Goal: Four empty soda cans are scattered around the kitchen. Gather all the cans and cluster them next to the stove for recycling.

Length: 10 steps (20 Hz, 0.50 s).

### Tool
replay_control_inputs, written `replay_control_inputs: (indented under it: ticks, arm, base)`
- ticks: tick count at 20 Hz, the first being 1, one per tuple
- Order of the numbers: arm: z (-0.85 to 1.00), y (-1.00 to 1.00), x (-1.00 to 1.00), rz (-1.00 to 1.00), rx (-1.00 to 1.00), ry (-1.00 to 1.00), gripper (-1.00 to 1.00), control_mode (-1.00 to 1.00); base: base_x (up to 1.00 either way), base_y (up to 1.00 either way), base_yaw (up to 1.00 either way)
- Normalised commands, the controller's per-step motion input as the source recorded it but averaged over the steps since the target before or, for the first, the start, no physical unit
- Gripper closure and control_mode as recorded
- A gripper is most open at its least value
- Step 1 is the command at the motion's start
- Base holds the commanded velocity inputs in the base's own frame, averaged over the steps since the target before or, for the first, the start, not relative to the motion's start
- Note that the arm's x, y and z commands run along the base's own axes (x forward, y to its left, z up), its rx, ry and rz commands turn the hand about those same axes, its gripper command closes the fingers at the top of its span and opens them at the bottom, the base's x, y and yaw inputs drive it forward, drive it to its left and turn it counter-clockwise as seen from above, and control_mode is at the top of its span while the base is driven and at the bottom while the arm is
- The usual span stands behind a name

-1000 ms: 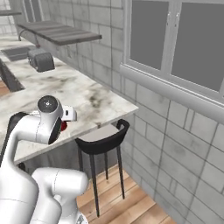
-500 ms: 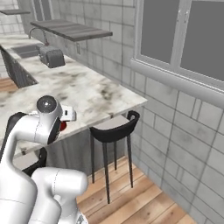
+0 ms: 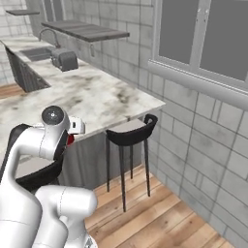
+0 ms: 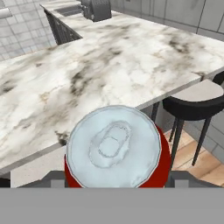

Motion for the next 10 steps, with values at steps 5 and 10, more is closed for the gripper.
replay_control_inputs:
  ticks: [5, 10]
  arm:
    - [0.00, 0.00, 0.00, 0.00, 0.00, 0.00, 1.00, 1.00]
    - [0.00, 0.00, 0.00, 0.00, 0.00, 0.00, 1.00, 1.00]
  base:
    - [-0.78, 0.22, 0.06]
    - [-0.67, 0.44, 0.08]
